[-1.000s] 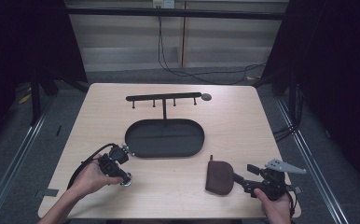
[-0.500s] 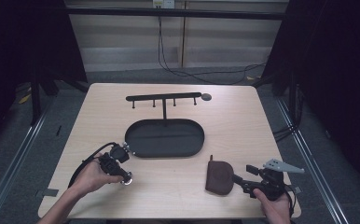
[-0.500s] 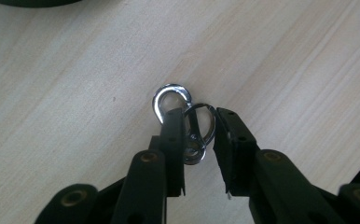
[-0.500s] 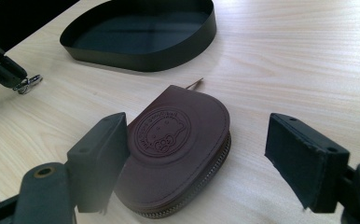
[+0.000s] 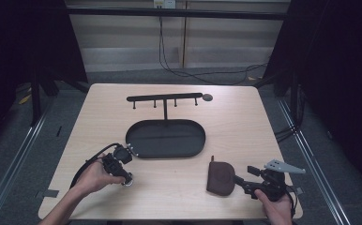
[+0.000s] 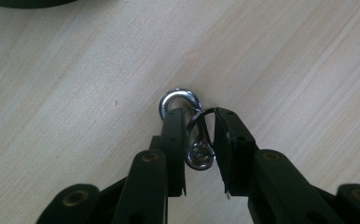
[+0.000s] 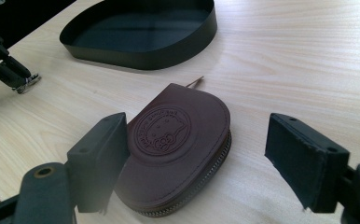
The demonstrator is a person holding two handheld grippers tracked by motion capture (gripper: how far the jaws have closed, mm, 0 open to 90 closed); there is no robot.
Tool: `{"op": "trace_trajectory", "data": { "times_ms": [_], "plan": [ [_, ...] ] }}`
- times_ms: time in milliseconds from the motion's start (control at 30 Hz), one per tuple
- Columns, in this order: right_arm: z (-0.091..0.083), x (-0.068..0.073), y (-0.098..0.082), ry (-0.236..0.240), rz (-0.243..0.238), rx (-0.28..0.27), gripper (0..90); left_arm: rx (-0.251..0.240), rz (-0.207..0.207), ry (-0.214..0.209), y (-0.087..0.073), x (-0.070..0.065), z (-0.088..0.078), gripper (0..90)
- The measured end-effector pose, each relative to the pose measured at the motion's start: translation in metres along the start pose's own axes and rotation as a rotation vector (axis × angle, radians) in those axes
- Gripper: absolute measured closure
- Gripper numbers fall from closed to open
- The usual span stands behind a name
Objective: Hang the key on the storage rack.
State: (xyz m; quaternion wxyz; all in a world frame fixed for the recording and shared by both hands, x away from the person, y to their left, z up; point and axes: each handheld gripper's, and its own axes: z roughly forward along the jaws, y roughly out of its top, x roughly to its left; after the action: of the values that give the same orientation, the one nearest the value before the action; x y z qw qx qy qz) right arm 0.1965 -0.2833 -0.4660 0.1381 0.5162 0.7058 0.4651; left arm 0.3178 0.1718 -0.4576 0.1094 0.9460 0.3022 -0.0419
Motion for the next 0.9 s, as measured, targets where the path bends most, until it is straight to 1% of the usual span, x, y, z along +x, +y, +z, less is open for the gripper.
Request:
{"op": "trace_trajectory", "data": {
  "times_ms": [67,100,200,267,300,333,400,467,500,533,567,600,633,667,700,733,800,833,867,900],
  "plan": [
    [0.0,0.0,0.0,0.0,0.002,0.003,20.9,-0.003,-0.002,-0.003,-0.001,0.0,0.0,72.6],
    [0.001,0.0,0.0,0.001,0.0,0.006,20.9,-0.006,0.007,0.003,-0.001,-0.001,0.001,72.6],
    [0.001,0.001,0.0,0.0,-0.002,0.007,20.9,-0.004,0.016,0.013,-0.001,-0.002,0.0,72.6],
    [0.001,0.0,0.0,0.001,0.002,0.008,20.9,-0.005,0.028,0.019,-0.001,-0.004,0.0,73.6],
    [0.002,0.0,0.0,0.0,0.004,0.011,20.9,-0.01,0.026,0.02,-0.001,-0.005,-0.001,75.0],
    [0.002,0.0,0.0,0.0,0.008,0.013,20.9,-0.011,0.026,0.01,-0.001,-0.005,-0.002,78.7],
    [0.002,-0.001,0.0,0.001,0.007,0.015,20.9,-0.009,0.028,0.009,-0.001,-0.005,-0.002,79.4],
    [0.003,0.0,0.0,0.001,0.009,0.017,21.0,0.005,0.031,-0.014,-0.001,-0.004,-0.003,80.8],
    [0.003,-0.001,0.0,-0.001,0.013,0.014,21.1,-0.001,0.028,-0.014,0.0,-0.005,-0.006,82.3],
    [0.003,-0.001,0.001,-0.004,0.018,0.014,21.4,-0.001,0.04,-0.018,0.001,-0.007,-0.009,87.2],
    [0.003,-0.002,0.001,-0.005,0.018,0.015,21.4,0.004,0.047,-0.021,0.001,-0.007,-0.01,88.2],
    [0.003,-0.002,0.001,-0.005,0.018,0.015,21.4,0.004,0.047,-0.021,0.001,-0.007,-0.01,88.3],
    [0.003,-0.002,0.0,-0.003,0.018,0.016,21.4,0.011,0.043,-0.034,0.002,-0.008,-0.01,88.3],
    [0.004,-0.002,0.0,-0.005,0.019,0.017,21.5,0.027,0.056,-0.035,0.003,-0.008,-0.01,88.3],
    [0.004,-0.002,0.001,-0.003,0.02,0.021,21.5,0.013,0.049,-0.031,0.004,-0.009,-0.01,88.4],
    [0.005,-0.002,0.001,0.001,0.02,0.027,21.5,0.016,0.047,-0.031,0.004,-0.01,-0.01,88.5],
    [0.004,0.0,0.001,0.0,0.013,0.022,21.5,0.007,0.048,-0.045,0.005,-0.01,-0.012,88.8],
    [0.003,0.0,0.0,-0.004,0.015,0.023,21.6,0.015,0.039,-0.05,0.004,-0.011,-0.012,89.0],
    [0.003,-0.001,0.001,-0.003,0.02,0.016,21.8,0.021,0.043,-0.047,0.005,-0.011,-0.013,89.0],
    [0.003,-0.002,0.001,-0.002,0.025,0.015,21.9,0.021,0.048,-0.033,0.005,-0.011,-0.014,89.1]
  ]
}}
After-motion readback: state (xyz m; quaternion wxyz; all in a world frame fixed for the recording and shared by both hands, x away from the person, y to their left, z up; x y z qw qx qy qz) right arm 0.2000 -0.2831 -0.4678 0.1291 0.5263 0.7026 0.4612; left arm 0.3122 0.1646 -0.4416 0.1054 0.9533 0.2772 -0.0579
